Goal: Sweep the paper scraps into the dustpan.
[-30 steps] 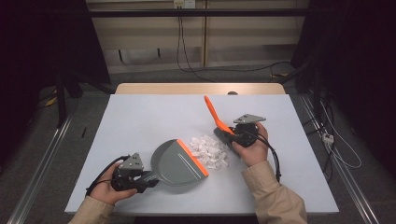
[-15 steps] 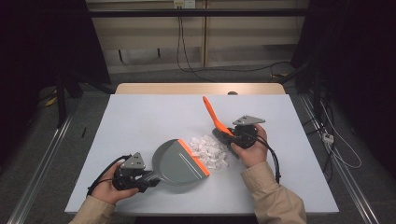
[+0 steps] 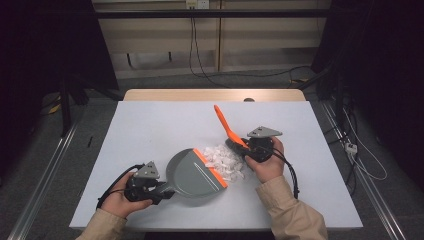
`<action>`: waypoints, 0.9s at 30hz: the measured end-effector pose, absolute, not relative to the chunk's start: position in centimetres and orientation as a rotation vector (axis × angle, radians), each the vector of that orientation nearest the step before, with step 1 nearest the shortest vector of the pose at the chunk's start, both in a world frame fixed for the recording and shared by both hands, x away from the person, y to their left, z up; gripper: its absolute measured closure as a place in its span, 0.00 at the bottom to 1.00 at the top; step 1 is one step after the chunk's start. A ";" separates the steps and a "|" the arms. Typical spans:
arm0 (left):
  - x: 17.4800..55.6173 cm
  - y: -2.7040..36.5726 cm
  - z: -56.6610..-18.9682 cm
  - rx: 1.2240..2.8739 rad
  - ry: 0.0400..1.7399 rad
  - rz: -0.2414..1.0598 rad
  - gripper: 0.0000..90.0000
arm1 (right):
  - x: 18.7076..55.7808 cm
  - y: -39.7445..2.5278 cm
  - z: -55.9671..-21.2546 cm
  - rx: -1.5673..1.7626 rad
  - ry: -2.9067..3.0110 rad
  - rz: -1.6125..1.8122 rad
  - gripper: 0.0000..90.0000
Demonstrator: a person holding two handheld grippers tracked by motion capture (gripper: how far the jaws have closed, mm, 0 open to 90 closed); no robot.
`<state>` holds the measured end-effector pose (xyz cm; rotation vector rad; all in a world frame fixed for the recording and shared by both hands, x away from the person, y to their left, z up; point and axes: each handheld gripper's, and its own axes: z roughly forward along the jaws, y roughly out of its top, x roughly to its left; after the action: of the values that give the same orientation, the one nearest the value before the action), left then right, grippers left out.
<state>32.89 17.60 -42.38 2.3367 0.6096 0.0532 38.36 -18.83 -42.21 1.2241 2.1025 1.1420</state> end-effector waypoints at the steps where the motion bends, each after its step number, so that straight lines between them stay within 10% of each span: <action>1: 32.9 17.5 -42.3 2.334 0.613 0.039 0.69 | 38.3 -18.8 -42.2 1.222 2.102 1.140 0.80; 27: 33.7 16.0 -42.1 2.348 0.620 -0.012 0.69 | 37.2 -15.9 -42.3 1.153 2.131 1.162 0.79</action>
<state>33.69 16.04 -42.12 2.3480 0.6197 -0.0118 37.15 -15.95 -42.33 1.1525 2.1307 1.1621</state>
